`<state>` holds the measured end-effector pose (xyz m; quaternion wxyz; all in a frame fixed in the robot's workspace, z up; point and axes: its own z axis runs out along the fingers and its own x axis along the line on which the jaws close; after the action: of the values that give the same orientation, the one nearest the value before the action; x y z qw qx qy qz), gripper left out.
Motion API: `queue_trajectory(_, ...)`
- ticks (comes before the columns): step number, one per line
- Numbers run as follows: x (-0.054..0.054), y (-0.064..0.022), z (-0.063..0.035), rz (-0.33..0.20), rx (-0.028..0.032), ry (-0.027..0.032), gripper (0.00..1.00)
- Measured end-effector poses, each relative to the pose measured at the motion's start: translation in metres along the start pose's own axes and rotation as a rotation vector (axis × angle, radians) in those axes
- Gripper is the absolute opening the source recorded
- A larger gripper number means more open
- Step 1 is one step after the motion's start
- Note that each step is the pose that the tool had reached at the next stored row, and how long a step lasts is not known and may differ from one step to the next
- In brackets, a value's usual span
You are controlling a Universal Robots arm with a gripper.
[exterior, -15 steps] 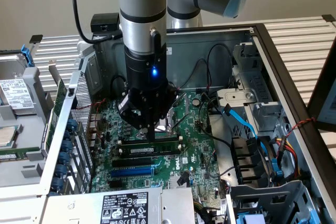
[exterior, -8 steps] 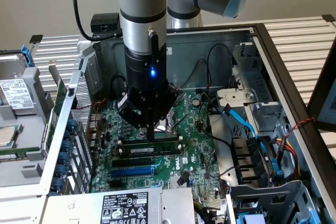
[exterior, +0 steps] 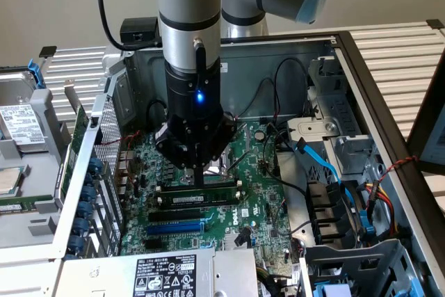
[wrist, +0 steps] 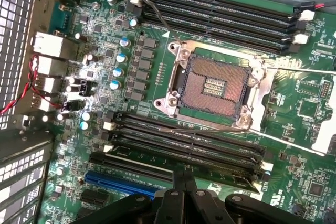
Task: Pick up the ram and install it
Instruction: 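Press down the ram until it locks into place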
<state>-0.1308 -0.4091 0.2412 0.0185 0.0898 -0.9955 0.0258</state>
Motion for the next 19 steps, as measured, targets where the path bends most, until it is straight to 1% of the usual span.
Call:
queue_trajectory(10,0.0000,0.0000,0.0000,0.114,-0.0037,0.0005,0.11)
queue_trajectory(15,0.0000,0.0000,0.0000,0.171,-0.0057,0.0025,0.11)
queue_trajectory(17,0.0000,0.0000,0.0000,0.182,-0.0061,0.0030,0.11)
queue_trajectory(19,0.0000,0.0000,0.0000,0.182,-0.0061,0.0031,0.11)
